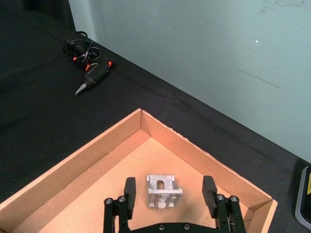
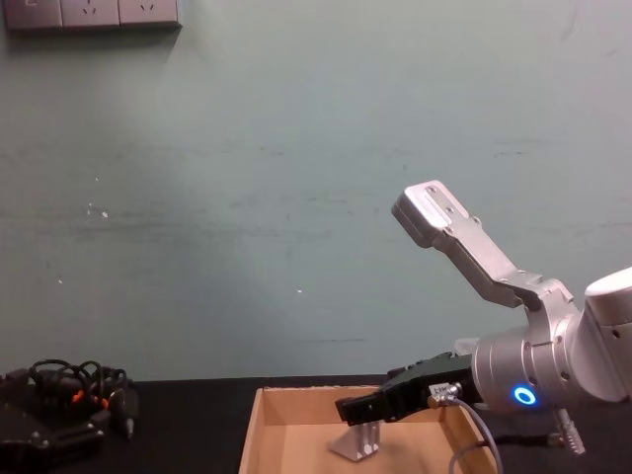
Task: Use one hand to pick up the angle iron from the table and place it into the box.
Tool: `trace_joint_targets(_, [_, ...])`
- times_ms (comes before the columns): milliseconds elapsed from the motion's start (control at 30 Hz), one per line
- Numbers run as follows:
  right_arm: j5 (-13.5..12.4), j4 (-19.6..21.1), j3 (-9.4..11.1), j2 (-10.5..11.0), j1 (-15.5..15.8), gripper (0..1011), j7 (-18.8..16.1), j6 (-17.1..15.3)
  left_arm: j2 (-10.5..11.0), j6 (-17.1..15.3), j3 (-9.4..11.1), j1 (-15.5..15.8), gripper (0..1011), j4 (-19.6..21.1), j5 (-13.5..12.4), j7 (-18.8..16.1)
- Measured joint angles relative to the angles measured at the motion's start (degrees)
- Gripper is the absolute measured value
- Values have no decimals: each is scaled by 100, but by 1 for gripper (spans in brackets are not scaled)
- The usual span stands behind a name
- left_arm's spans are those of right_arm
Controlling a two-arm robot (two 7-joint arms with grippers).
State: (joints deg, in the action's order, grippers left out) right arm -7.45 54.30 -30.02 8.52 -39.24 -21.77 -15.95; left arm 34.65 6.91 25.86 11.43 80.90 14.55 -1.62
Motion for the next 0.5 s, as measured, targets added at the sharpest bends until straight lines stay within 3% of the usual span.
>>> trace_joint_targets(233, [-6, 6, 0, 4, 4, 1003, 1, -4, 0, 0, 0, 0, 1011, 0, 0, 0])
trace_joint_targets(500, [-6, 12, 0, 7, 6, 1003, 3, -10, 0, 0, 0, 0, 1011, 0, 0, 0])
